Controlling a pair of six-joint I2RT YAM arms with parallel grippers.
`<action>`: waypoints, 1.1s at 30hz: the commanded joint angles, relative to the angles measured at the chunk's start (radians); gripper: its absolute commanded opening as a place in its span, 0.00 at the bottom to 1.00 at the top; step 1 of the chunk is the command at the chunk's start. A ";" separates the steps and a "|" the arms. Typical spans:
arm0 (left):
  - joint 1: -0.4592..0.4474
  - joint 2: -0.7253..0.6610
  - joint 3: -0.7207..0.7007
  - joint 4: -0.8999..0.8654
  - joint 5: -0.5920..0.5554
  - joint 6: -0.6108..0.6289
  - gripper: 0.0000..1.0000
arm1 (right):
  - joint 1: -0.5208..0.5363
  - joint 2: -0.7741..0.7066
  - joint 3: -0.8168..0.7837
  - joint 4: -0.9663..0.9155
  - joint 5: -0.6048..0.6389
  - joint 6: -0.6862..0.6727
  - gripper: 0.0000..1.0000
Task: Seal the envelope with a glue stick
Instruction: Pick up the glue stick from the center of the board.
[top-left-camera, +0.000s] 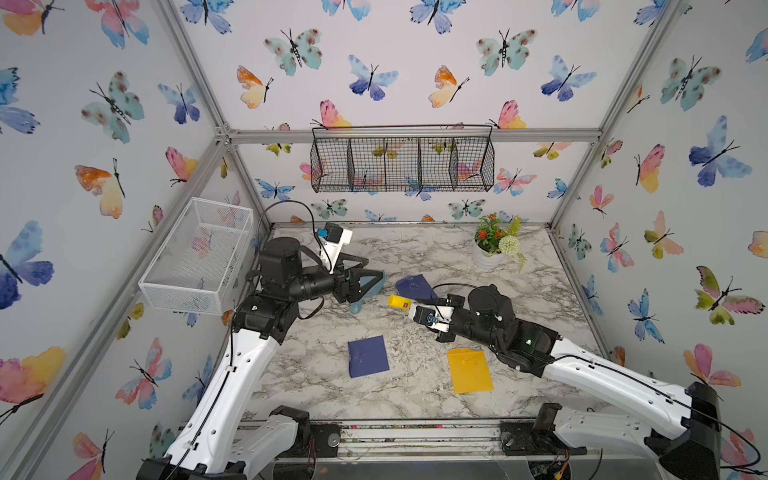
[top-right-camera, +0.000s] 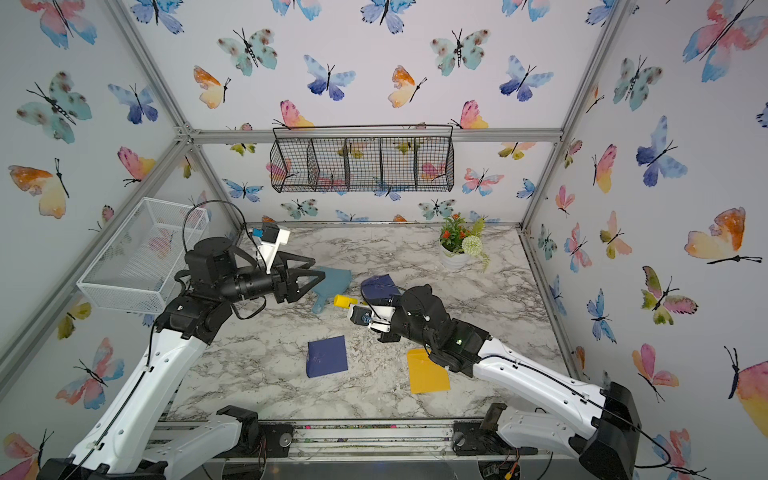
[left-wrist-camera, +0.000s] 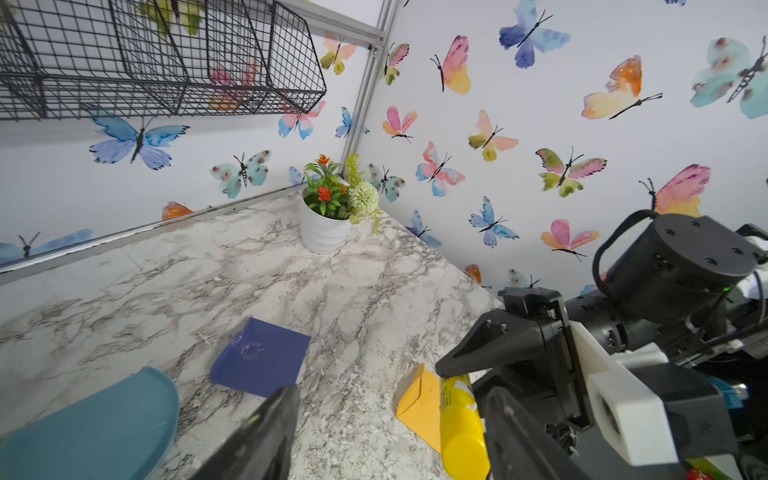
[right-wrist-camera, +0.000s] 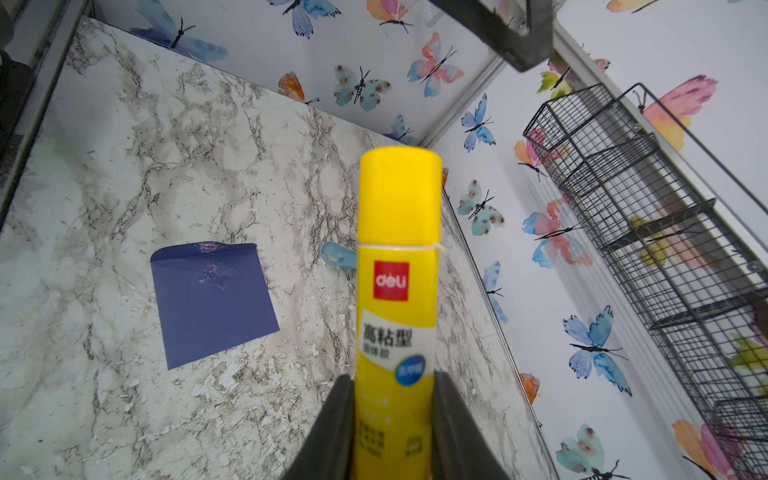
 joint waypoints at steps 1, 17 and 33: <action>-0.046 -0.012 0.035 -0.080 0.048 0.020 0.69 | -0.003 -0.026 0.003 0.033 -0.047 -0.034 0.11; -0.191 0.041 0.133 -0.329 -0.025 0.146 0.56 | -0.003 -0.018 0.049 0.026 -0.038 0.014 0.05; -0.231 0.081 0.164 -0.391 -0.085 0.164 0.45 | -0.002 -0.012 0.061 0.037 -0.041 0.036 0.03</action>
